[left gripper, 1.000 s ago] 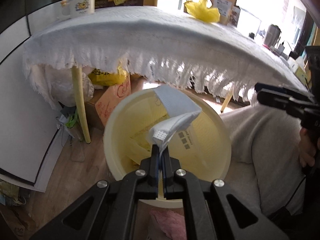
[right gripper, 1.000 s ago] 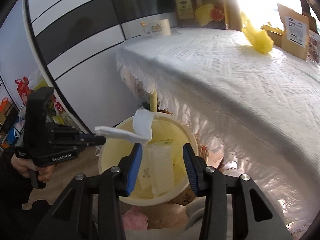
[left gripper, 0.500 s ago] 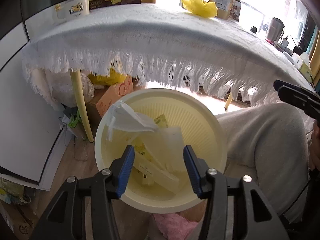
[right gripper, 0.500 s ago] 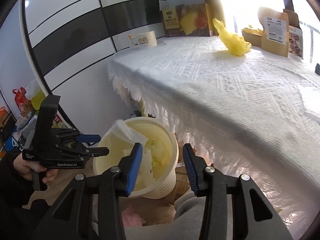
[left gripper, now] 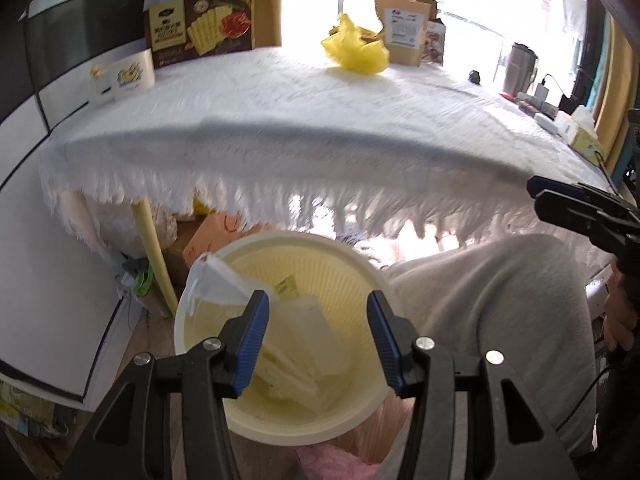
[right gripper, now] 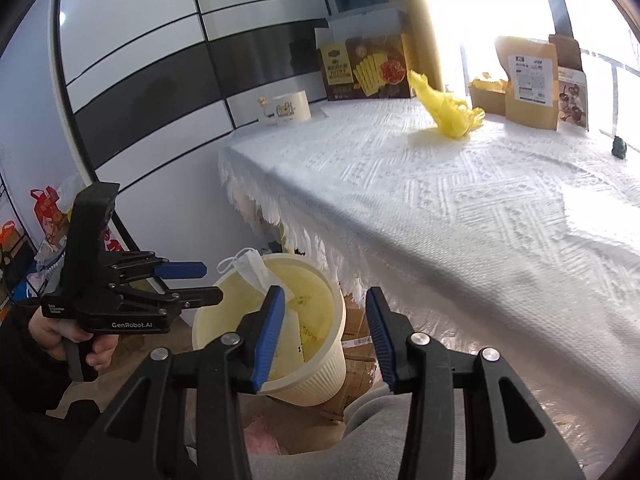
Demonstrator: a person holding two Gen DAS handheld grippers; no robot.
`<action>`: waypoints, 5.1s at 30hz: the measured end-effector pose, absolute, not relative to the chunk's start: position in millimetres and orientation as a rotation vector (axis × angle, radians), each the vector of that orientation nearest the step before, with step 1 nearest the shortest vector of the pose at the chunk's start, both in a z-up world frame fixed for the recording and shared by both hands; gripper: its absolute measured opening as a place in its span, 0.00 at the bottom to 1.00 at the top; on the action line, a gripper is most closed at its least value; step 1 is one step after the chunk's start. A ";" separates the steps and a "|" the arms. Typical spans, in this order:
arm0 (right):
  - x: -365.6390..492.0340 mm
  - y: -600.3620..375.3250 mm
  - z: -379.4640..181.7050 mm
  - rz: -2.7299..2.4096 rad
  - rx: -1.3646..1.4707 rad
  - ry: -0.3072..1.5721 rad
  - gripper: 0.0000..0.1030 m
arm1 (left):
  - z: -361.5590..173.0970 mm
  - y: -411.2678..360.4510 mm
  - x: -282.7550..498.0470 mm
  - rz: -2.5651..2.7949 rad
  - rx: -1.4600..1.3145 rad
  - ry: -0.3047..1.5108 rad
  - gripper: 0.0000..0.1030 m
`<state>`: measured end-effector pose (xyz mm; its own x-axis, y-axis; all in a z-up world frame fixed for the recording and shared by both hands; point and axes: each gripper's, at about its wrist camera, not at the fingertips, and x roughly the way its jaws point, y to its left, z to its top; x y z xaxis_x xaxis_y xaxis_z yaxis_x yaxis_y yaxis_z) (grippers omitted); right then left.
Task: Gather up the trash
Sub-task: 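Move both open tools back toward the table, then grasp the yellow plastic bag with the left tool while the right tool grasps the bubble wrap, then carry the yellow bag over the wastebasket with the left tool and release it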
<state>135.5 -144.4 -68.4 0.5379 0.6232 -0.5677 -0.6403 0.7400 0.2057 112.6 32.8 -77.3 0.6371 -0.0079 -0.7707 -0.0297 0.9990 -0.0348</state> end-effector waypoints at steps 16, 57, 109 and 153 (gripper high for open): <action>134.8 -209.5 -43.6 0.645 0.016 0.581 0.38 | -30.2 -14.6 135.7 -0.075 -0.023 0.718 0.49; 279.1 -273.4 -41.7 0.202 -0.145 0.714 0.54 | -12.9 -40.7 301.1 -0.241 -0.045 0.637 0.51; 286.8 -269.2 12.1 0.277 -0.064 0.550 0.09 | 23.5 4.9 391.2 -0.092 -0.027 0.525 0.06; 101.9 -145.2 63.6 0.537 -0.120 0.409 0.09 | 14.4 87.2 69.2 0.022 -0.058 0.700 0.06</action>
<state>101.9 -145.2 63.6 0.7809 0.4726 -0.4084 -0.5197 0.8543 -0.0052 69.2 87.2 14.4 0.7644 0.0008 -0.6447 -0.0400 0.9981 -0.0461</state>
